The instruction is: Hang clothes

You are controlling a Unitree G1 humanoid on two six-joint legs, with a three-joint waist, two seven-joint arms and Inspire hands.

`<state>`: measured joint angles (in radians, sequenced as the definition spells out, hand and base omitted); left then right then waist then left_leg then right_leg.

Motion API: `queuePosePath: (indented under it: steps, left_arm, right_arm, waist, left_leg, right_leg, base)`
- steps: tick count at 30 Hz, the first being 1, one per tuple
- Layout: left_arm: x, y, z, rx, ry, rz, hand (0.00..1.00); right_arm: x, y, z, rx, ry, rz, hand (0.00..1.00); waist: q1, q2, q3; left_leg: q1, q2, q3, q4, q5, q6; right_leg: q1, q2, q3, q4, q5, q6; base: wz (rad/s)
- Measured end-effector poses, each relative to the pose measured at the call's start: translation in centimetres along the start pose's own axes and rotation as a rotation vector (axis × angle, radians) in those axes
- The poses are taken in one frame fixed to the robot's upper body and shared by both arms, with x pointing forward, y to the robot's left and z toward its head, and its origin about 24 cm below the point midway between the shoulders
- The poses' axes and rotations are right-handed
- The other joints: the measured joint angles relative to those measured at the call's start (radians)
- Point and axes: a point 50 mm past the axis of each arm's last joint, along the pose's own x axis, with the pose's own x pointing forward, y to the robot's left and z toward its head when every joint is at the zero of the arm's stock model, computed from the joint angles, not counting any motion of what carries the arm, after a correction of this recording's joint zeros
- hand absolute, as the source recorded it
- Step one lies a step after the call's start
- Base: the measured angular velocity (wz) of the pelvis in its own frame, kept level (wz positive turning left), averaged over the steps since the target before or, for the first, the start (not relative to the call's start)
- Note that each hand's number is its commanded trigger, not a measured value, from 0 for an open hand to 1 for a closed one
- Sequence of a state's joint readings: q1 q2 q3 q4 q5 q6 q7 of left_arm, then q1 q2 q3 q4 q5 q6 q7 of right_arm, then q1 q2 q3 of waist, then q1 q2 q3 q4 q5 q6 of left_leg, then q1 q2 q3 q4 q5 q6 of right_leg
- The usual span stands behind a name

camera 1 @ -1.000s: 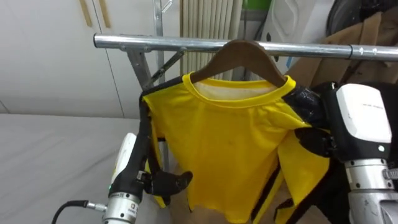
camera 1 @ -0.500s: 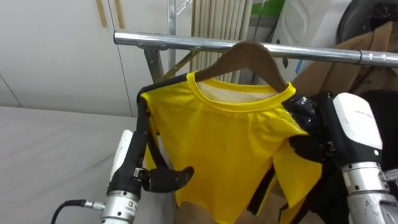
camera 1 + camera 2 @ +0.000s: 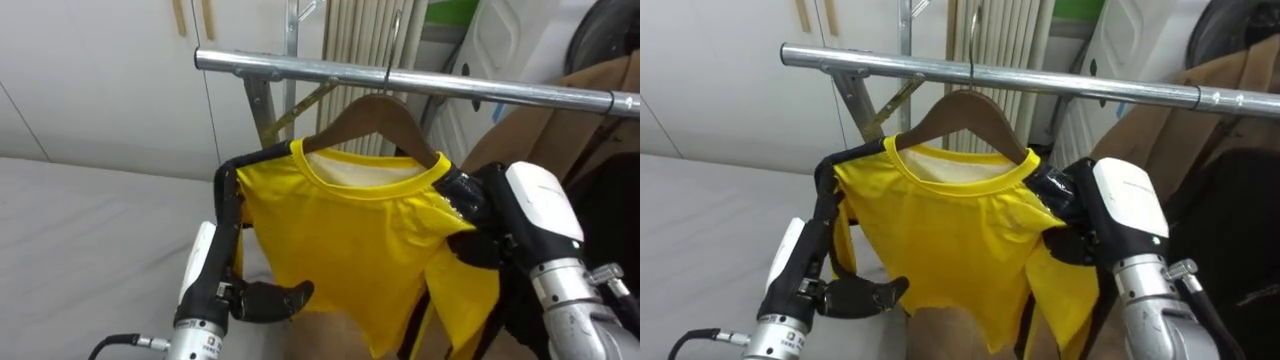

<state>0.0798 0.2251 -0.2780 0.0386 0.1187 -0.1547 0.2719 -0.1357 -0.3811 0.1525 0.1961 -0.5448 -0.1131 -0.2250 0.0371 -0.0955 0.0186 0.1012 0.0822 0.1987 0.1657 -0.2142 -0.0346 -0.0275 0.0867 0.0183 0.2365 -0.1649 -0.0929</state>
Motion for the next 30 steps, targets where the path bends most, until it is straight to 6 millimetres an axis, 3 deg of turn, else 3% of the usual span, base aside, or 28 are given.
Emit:
queuePosePath:
  steps: [12,30]
  left_arm:
    - [0.0,0.1,0.6,-0.031,-0.05,0.005,0.0]
    - [0.1,-0.7,0.7,-0.072,-0.046,0.0,0.0]
  right_arm:
    - [1.4,0.5,-1.5,0.059,0.064,0.044,1.0]
    - [2.1,0.8,-2.5,0.093,0.113,0.111,1.0]
  waist:
    - [0.0,-0.004,0.0073]
    - [0.025,-0.005,0.0078]
  left_leg:
    - [-0.003,-0.006,-0.014,-0.001,0.0,0.0]
    - [-0.003,-0.005,-0.039,-0.002,0.001,-0.001]
  right_leg:
    - [0.006,-0.011,-0.037,-0.015,0.001,-0.001]
    - [0.017,-0.013,-0.063,-0.018,0.001,-0.001]
  base:
    - [0.03]
    - [0.04]
